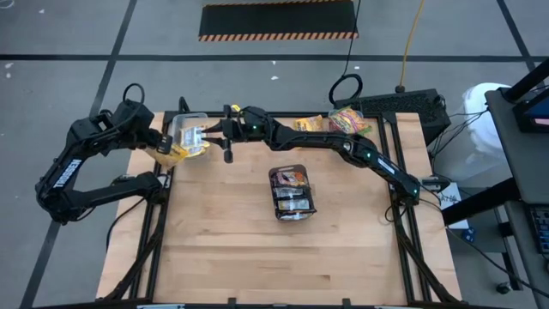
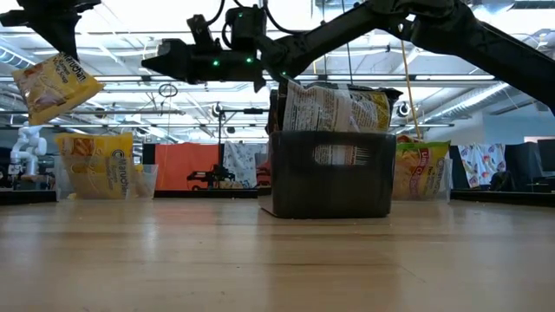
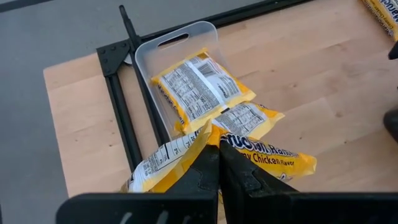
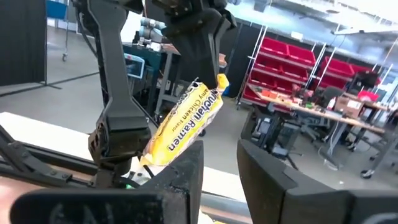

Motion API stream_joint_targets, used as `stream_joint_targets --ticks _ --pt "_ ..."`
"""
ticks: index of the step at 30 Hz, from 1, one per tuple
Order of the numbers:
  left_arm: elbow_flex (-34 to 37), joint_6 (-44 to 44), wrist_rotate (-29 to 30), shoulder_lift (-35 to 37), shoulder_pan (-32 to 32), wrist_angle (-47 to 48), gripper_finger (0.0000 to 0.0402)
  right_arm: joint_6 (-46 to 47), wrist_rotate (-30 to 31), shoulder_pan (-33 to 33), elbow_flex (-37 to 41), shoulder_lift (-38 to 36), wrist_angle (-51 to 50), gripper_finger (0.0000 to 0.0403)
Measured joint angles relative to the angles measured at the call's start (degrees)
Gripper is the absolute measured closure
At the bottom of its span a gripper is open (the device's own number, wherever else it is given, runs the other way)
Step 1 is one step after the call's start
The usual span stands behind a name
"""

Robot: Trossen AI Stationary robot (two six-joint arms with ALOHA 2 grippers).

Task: Sort Maruchan noodles
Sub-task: Put the bottom yellow noodle pack into the left transparent bin

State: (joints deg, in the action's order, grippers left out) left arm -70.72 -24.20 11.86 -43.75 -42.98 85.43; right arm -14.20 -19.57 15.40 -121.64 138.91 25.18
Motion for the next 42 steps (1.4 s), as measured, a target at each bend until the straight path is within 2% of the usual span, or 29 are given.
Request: stream_joint_targets --ticks 6,12,19,29,38,40,42 --pt "0.0 1.22 0.02 0.02 0.0 0.0 0.0401 -1.83 0.0 -0.13 0.0 0.0 2.72 0.0312" --pt "0.0 3.88 0.02 0.0 0.0 0.02 0.0401 5.86 0.09 -0.13 0.0 0.0 7.11 0.0312" --pt "0.0 6.01 0.02 0.02 0.0 0.02 0.0401 14.27 0.09 -0.15 0.0 -0.02 6.29 0.0312" --pt "0.0 7.88 0.02 0.02 0.0 0.02 0.0401 14.6 0.04 -0.17 0.0 -0.04 7.62 0.0312" --pt "0.0 8.04 0.04 0.02 0.0 0.02 0.04 9.0 0.16 -0.42 0.0 -0.05 17.39 0.0312" --pt "0.0 8.68 0.03 0.02 0.0 0.02 0.04 10.44 2.12 -0.49 0.0 -0.09 19.42 0.0312" --pt "0.0 8.89 0.03 0.02 0.0 0.02 0.04 13.22 6.8 -0.57 0.0 -0.17 19.63 0.0312"
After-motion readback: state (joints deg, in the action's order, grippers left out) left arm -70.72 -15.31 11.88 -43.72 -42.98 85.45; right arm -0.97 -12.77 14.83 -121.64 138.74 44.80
